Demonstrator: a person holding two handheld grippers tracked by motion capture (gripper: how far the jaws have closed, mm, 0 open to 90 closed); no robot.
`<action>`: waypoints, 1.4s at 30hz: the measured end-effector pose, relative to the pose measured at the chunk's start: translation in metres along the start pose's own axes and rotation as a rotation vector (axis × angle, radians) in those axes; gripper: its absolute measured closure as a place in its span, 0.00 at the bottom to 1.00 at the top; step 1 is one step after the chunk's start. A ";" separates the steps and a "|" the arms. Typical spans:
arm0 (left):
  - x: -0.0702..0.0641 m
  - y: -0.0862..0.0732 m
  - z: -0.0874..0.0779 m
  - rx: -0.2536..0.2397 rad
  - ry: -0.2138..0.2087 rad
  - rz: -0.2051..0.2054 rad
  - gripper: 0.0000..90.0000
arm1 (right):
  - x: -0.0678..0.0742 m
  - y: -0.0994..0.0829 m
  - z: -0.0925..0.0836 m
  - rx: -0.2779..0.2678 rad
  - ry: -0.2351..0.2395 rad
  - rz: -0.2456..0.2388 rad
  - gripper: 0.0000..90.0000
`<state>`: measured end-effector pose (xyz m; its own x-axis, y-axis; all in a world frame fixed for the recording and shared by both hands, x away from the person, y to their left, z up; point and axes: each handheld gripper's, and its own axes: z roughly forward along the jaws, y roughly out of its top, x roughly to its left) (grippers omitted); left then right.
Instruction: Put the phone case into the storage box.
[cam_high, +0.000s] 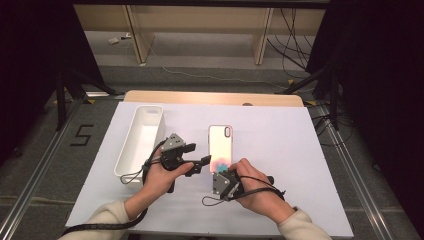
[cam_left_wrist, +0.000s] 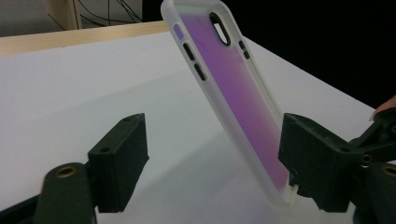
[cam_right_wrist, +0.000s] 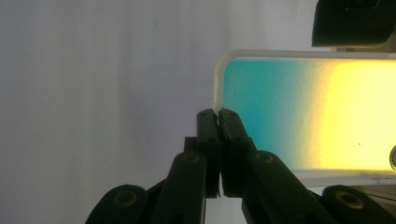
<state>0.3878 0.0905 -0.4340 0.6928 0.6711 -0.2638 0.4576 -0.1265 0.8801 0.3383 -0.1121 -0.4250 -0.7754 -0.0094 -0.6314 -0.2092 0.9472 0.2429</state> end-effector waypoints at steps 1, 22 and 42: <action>0.000 0.000 0.001 0.000 -0.005 0.000 0.28 | 0.000 0.000 0.000 -0.003 0.000 -0.004 0.99; 0.003 0.006 0.012 0.016 -0.040 -0.064 0.48 | 0.002 0.002 0.000 -0.002 -0.005 -0.005 0.99; 0.003 0.009 0.015 0.008 -0.065 -0.105 0.73 | 0.004 0.003 0.001 0.009 -0.009 -0.001 0.99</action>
<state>0.4022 0.0804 -0.4330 0.6753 0.6326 -0.3791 0.5335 -0.0641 0.8434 0.3352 -0.1088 -0.4272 -0.7696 -0.0072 -0.6384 -0.2043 0.9501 0.2356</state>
